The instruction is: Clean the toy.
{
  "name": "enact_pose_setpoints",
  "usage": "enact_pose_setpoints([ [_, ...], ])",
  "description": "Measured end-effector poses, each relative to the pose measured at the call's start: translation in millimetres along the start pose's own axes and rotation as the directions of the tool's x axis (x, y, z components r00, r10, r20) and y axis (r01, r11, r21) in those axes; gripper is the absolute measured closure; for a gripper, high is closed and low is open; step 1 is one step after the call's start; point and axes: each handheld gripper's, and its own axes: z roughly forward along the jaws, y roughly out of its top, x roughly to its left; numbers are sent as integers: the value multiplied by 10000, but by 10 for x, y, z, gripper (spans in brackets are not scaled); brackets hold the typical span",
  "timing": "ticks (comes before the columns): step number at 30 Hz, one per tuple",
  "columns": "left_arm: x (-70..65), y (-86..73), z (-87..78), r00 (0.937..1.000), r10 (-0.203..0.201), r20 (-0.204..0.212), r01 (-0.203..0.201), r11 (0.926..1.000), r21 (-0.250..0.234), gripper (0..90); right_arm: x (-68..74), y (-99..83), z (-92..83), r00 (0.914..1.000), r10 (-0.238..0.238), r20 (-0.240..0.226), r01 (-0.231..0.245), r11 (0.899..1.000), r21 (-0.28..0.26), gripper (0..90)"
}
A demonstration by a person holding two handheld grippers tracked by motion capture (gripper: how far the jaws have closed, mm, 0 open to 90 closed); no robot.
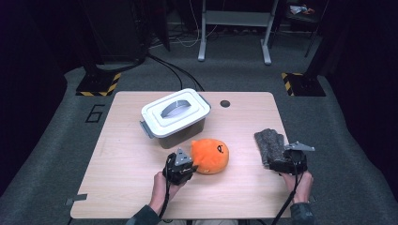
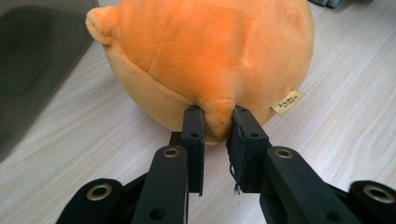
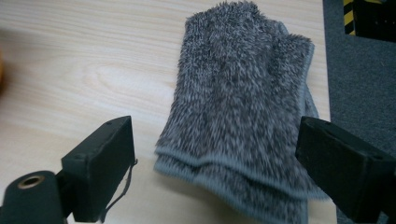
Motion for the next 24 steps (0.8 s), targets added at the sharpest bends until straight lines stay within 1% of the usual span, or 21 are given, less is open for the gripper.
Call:
enact_pose_setpoints([
  [1,11,0,-7,9999,107,39,-108,9999,79,770,1,35,51,10000,33,24,-34,9998,171,109],
  [2,12,-5,-4,10000,96,12,-96,9999,46,770,-9,95,150,9999,61,86,-64,9993,356,120],
  [3,12,-5,-4,10000,96,12,-96,9999,46,770,-17,120,182,9999,79,86,-83,9988,478,121],
  [4,16,-5,-4,9999,101,25,-101,9999,50,769,-27,158,230,9997,159,158,-167,9985,520,124],
  [5,16,-5,-4,9999,101,25,-101,9999,50,770,-27,158,230,9997,159,158,-167,9985,520,124],
  [6,20,-5,-4,9999,117,43,-118,9999,53,769,-41,213,308,9997,186,180,-196,9981,592,120],
  [7,21,-5,-3,9999,100,58,-100,9999,43,769,-52,232,336,9997,239,107,-245,9979,604,119],
  [8,25,-5,-4,9999,137,51,-137,9999,38,769,-63,262,385,9996,224,198,-236,9977,640,126],
  [9,26,-5,-4,9999,138,46,-138,9999,44,769,-76,287,430,9997,179,173,-191,9972,729,132],
  [11,29,-13,0,9999,43,101,-43,10000,-6,769,-95,328,507,9994,279,201,-295,9956,885,143],
  [12,30,-15,0,9999,39,116,-39,10000,-2,769,-107,342,543,9995,228,223,-248,9952,945,153],
  [13,30,-15,0,9999,39,116,-39,10000,-2,769,-107,342,543,9995,228,223,-248,9952,945,153],
  [14,35,-16,-3,9999,93,95,-94,10000,20,769,-118,360,611,9989,414,205,-435,9925,1142,180],
  [15,37,-18,-1,9999,102,138,-102,9999,5,769,-129,364,644,9992,340,201,-362,9918,1228,197],
  [16,40,-19,-1,9998,113,146,-113,9999,-3,769,-120,367,659,9986,446,281,-481,9891,1391,220],
  [17,46,-21,-3,9998,134,175,-134,9999,15,769,-130,365,683,9989,356,321,-398,9892,1408,244],
  [18,50,-21,-3,9996,141,230,-141,9999,17,769,-126,364,706,9989,387,283,-425,9878,1498,268],
  [20,57,-24,-4,9997,128,230,-129,9999,47,768,-112,359,727,9982,450,391,-508,9851,1645,331],
  [22,57,-29,-2,9995,124,279,-125,9999,19,768,-112,345,738,9982,494,345,-545,9850,1640,375],
  [23,57,-29,-2,9995,124,279,-125,9999,19,768,-112,345,738,9982,494,345,-545,9850,1640,375],
  [24,56,-27,-4,9995,147,272,-148,9999,53,768,-118,327,741,9979,592,258,-626,9852,1593,424],
])
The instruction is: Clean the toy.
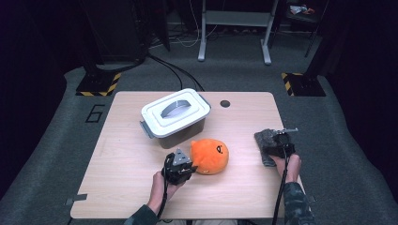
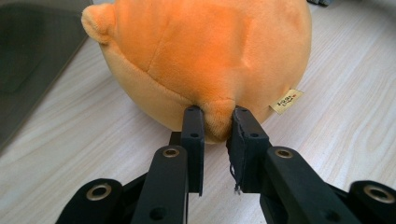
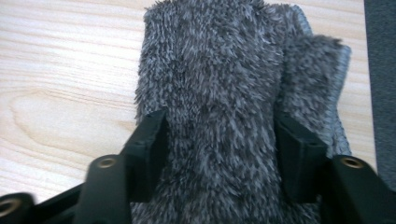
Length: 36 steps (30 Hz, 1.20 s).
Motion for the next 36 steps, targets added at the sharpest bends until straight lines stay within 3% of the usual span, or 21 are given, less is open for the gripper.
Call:
enact_pose_setpoints([
  [3,2,1,2,10000,9,-1,-9,10000,-25,768,-1,-16,1,10000,20,11,-20,10000,-75,463],
  [4,3,2,3,10000,-3,-14,3,10000,-42,768,23,-40,-7,9999,169,-9,-169,9998,-124,516],
  [6,5,4,1,10000,21,14,-21,10000,3,769,18,-46,-1,10000,13,-4,-13,9997,-226,533],
  [8,-2,4,7,10000,-94,24,95,9999,-61,769,27,-59,-8,10000,67,-19,-67,9994,-337,645],
  [13,-7,19,7,10000,-27,-5,27,9999,-116,769,11,-71,-12,9998,94,-154,-101,9987,-506,732],
  [20,-10,27,9,10000,13,10,-13,9999,-154,770,-27,-100,-101,9973,644,-348,-670,9945,-811,760],
  [21,-8,26,8,10000,45,12,-45,9999,-141,770,-53,-106,-166,9980,445,-455,-493,9926,-1112,760],
  [23,-11,26,5,10000,70,-11,-70,9999,-112,769,-51,-103,-202,9971,506,-567,-563,9929,-1052,760],
  [27,-16,21,7,10000,54,-21,-55,9999,-164,769,-43,-107,-367,9952,407,-885,-530,9885,-1419,760],
  [30,-12,19,4,10000,31,42,-30,9999,-140,769,26,-118,-531,9937,109,-1113,-299,9849,-1707,759],
  [36,-7,19,3,10000,51,84,-50,9999,-134,769,141,-122,-701,9856,-26,-1689,-322,9788,-2025,759],
])
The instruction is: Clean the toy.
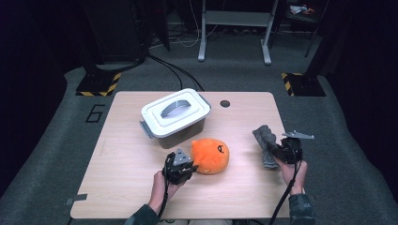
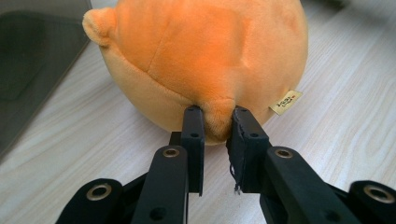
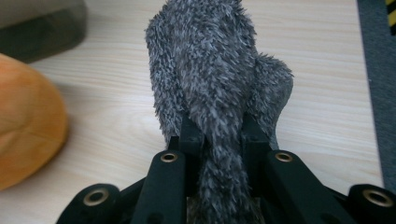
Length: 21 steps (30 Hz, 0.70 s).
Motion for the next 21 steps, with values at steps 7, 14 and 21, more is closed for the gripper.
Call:
enact_pose_setpoints([
  [7,-6,-8,-3,9999,147,-89,-147,9999,-55,769,248,47,-135,9971,-375,-670,352,9988,-344,759],
  [14,-20,-2,-4,9999,139,-14,-139,9998,-110,770,529,111,-197,9879,-903,-1263,847,9952,-489,758],
  [21,-22,53,-8,9996,288,-8,-288,9994,-168,771,763,170,-248,9780,-1335,-1603,1254,9903,-595,758],
])
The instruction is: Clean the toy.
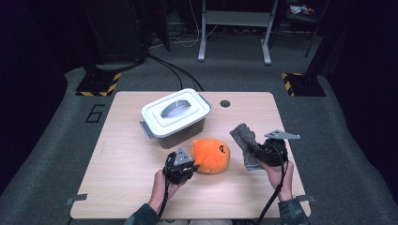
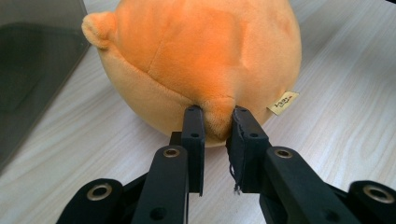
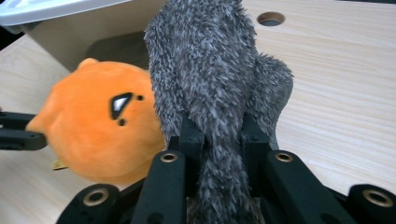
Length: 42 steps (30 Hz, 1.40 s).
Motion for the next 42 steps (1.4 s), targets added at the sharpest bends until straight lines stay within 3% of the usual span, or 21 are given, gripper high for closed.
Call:
enact_pose_setpoints([
  [8,-26,38,4,10000,72,44,-72,9999,-133,776,313,105,63,9964,-630,-574,645,9976,241,757],
  [9,-26,41,1,9999,120,-23,-120,9998,-157,781,399,123,107,9944,-758,-733,780,9966,274,757],
  [15,-32,57,4,9998,199,-53,-201,9994,-281,790,599,177,318,9885,-999,-1139,1056,9934,448,756],
  [23,-33,106,1,9974,594,403,-572,9970,-527,789,858,294,456,9749,-1405,-1730,1498,9878,419,750],
  [33,-31,137,10,9945,893,555,-858,9943,-627,790,1011,225,622,9667,-1721,-1892,1867,9805,621,750],
  [42,-31,110,23,9950,700,709,-660,9962,-573,795,1009,153,677,9689,-1890,-1599,2018,9771,674,754],
])
